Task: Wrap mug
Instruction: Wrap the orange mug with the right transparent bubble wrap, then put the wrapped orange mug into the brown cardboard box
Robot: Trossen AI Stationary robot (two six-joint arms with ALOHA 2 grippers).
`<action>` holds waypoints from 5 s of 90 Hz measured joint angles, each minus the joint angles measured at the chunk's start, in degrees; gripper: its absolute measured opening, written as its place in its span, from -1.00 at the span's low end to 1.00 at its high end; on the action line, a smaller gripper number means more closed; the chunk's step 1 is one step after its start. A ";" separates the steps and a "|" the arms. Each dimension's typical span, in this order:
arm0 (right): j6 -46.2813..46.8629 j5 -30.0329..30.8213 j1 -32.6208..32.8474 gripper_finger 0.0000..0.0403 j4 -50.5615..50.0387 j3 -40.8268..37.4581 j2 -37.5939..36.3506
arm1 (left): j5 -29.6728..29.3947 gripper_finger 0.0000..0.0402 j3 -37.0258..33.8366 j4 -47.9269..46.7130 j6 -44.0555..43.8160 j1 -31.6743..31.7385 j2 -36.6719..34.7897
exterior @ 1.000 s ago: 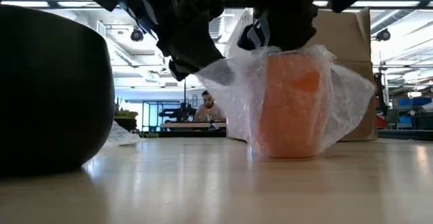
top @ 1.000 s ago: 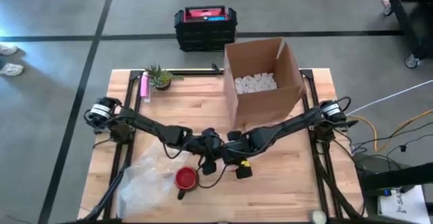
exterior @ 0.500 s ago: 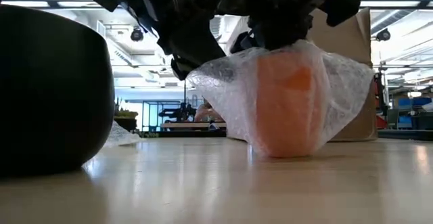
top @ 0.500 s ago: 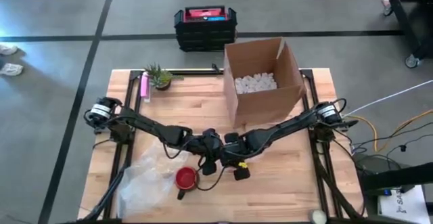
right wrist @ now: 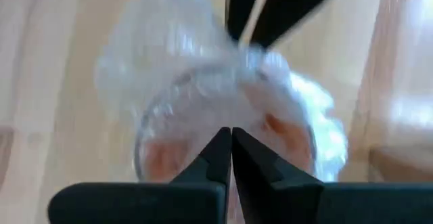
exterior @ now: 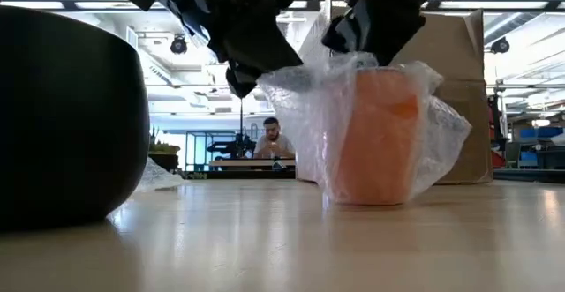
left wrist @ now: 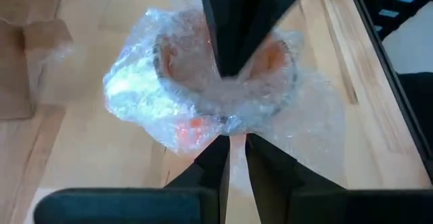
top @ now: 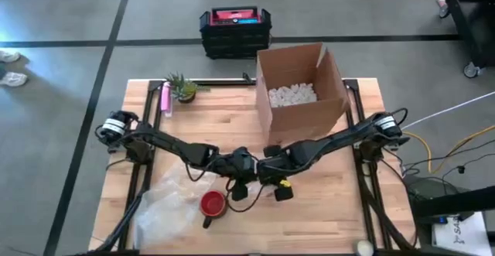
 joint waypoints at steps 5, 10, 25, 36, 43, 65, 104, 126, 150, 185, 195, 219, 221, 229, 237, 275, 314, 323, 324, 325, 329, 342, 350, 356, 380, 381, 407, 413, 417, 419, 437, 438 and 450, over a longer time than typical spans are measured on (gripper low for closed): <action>1.25 0.08 0.02 -1.00 -2.73 0.00 -1.90 | 0.00 -0.82 0.00 -0.15 -0.03 0.00 0.00; 3.20 0.46 0.02 -1.00 -5.96 0.02 -4.01 | 0.00 -0.82 0.00 -0.06 -0.07 0.00 0.00; 11.03 10.27 0.13 -1.00 -17.00 -3.65 -8.55 | -0.04 -0.82 0.00 -0.07 -0.16 -0.05 0.00; 14.44 11.62 0.12 -1.00 -14.99 -10.74 -11.44 | -0.09 -0.82 0.00 0.02 -0.54 -0.13 0.00; 14.93 10.82 0.49 -1.00 -9.67 -14.19 -12.11 | -0.11 -0.82 0.00 0.27 -0.68 -0.13 0.00; 12.93 5.62 2.15 -1.00 4.36 -14.89 -12.55 | -0.22 -0.82 -0.02 2.12 -0.67 -0.13 0.00; 9.83 2.83 1.84 -1.00 9.87 -13.64 -6.55 | -0.24 -0.82 -0.02 3.71 -0.07 -0.13 0.11; 8.02 2.86 1.84 -1.00 2.99 -6.96 -5.10 | -0.24 -0.82 -0.02 3.63 -0.04 -0.13 0.11; 7.94 2.80 1.81 -1.00 -1.44 -6.36 -3.85 | -0.24 -0.82 -0.02 3.45 -0.07 -0.13 0.11; 4.63 -0.24 1.79 -1.00 0.57 -5.92 7.49 | -0.22 -0.82 -0.13 3.34 0.20 -0.13 0.24; 3.79 1.10 1.81 -1.00 0.98 -5.11 7.58 | -0.20 -0.82 -0.13 3.09 0.15 -0.15 0.24; 3.77 2.86 1.68 -1.00 1.91 -4.44 3.03 | -0.24 -0.82 0.03 -5.04 -3.60 -0.14 -3.37; 3.76 2.86 1.68 -1.00 2.18 -4.44 2.97 | -0.24 -0.82 0.08 -6.20 -4.30 -0.19 -3.91; 3.77 2.84 1.70 -1.00 3.53 -4.48 2.84 | -0.23 -0.82 0.03 -11.23 -7.72 -0.44 -5.09; 3.76 2.84 1.68 -1.00 5.01 -4.49 2.71 | -0.21 -0.82 -0.09 -13.79 -9.47 -0.59 -4.51; 3.55 2.81 1.70 -1.00 7.29 -4.74 2.76 | 6.67 -0.82 -0.22 -7.33 -7.93 0.32 4.74; -0.69 2.57 1.36 -1.00 11.96 -1.76 2.68 | 6.64 -0.82 -0.15 -6.79 -7.54 1.64 5.27; -1.09 2.66 0.57 -1.00 13.68 -1.73 2.62 | 6.64 -0.82 -0.15 -6.77 -7.56 1.77 5.29; -1.09 2.73 0.52 -1.00 13.66 -1.73 2.62 | 6.64 -0.82 -0.15 -6.77 -7.56 1.77 5.29; -1.09 2.80 0.45 -1.00 13.63 -1.73 2.65 | 6.64 -0.82 -0.15 -6.76 -7.56 1.76 5.29; -1.10 2.96 0.21 -1.00 13.53 -1.73 2.84 | 6.66 -0.82 -0.15 -6.75 -7.56 1.75 5.29; -1.11 2.99 -0.26 -1.00 11.86 -1.77 2.95 | 6.64 -0.82 -0.15 -6.85 -7.56 1.73 5.31; -1.11 2.96 -0.39 -1.00 10.19 -1.83 2.97 | 6.65 -0.82 -0.14 -8.43 -7.58 1.75 4.92; -1.12 2.89 -0.37 -1.00 10.34 -1.85 3.01 | 7.49 -0.82 -0.02 -10.97 -7.93 1.75 4.05; -1.30 2.45 -0.31 -1.00 14.86 -2.82 3.04 | 10.17 -0.82 -0.02 -16.73 -12.30 1.67 0.33; -1.32 2.36 -0.31 -1.00 15.00 -2.82 3.04 | 10.42 -0.82 -0.02 -16.80 -12.33 1.65 0.22; -4.72 -0.64 -0.17 -1.00 9.85 -0.19 1.90 | 11.04 -0.82 -0.02 -17.19 -12.55 1.38 -0.28; -4.80 -0.64 -0.17 -1.00 6.99 2.16 1.88 | 11.06 -0.82 -0.02 -17.33 -12.55 1.35 -0.34; -4.99 -0.64 -0.17 -0.97 5.35 3.57 1.88 | 11.06 -0.82 -0.02 -17.59 -12.55 1.27 -0.50; -5.16 -0.64 -0.16 -0.95 4.91 4.19 1.88 | 11.06 -0.82 -0.02 -17.75 -12.55 1.22 -0.60; -6.66 -6.11 1.44 -0.54 5.89 5.53 2.05 | 11.09 -0.82 -0.04 -18.09 -12.61 0.96 -1.30; -6.71 -6.32 1.61 -0.51 6.11 5.52 2.08 | 11.08 -0.82 -0.05 -18.12 -12.61 0.93 -1.31; -7.95 -5.21 3.23 -0.16 7.35 5.25 3.54 | 11.08 -0.82 -0.07 -18.08 -12.63 0.60 -1.33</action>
